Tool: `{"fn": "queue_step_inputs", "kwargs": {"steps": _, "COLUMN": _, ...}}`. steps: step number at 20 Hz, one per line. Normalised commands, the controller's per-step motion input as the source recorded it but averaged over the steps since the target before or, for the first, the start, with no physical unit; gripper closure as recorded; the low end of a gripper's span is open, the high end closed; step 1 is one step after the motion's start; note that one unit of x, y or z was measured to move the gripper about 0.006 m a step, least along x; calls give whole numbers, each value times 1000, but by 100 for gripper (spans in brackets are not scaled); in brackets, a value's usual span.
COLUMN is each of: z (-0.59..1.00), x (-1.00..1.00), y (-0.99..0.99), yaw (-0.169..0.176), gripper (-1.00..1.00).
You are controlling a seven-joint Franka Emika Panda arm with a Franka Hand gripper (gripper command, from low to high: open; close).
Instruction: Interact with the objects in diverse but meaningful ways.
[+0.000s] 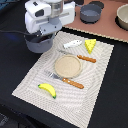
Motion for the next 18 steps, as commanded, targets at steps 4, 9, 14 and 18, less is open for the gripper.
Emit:
{"fn": "queue_step_inputs", "kwargs": {"steps": 4, "z": 285, "x": -269, "y": 620, "yaw": 0, "gripper": 100}}
{"fn": "queue_step_inputs", "kwargs": {"steps": 9, "z": 317, "x": -28, "y": 693, "yaw": 0, "gripper": 100}}
{"fn": "queue_step_inputs", "kwargs": {"steps": 14, "z": 390, "x": 195, "y": 822, "yaw": 0, "gripper": 100}}
{"fn": "queue_step_inputs", "kwargs": {"steps": 18, "z": 325, "x": 156, "y": 791, "yaw": 0, "gripper": 100}}
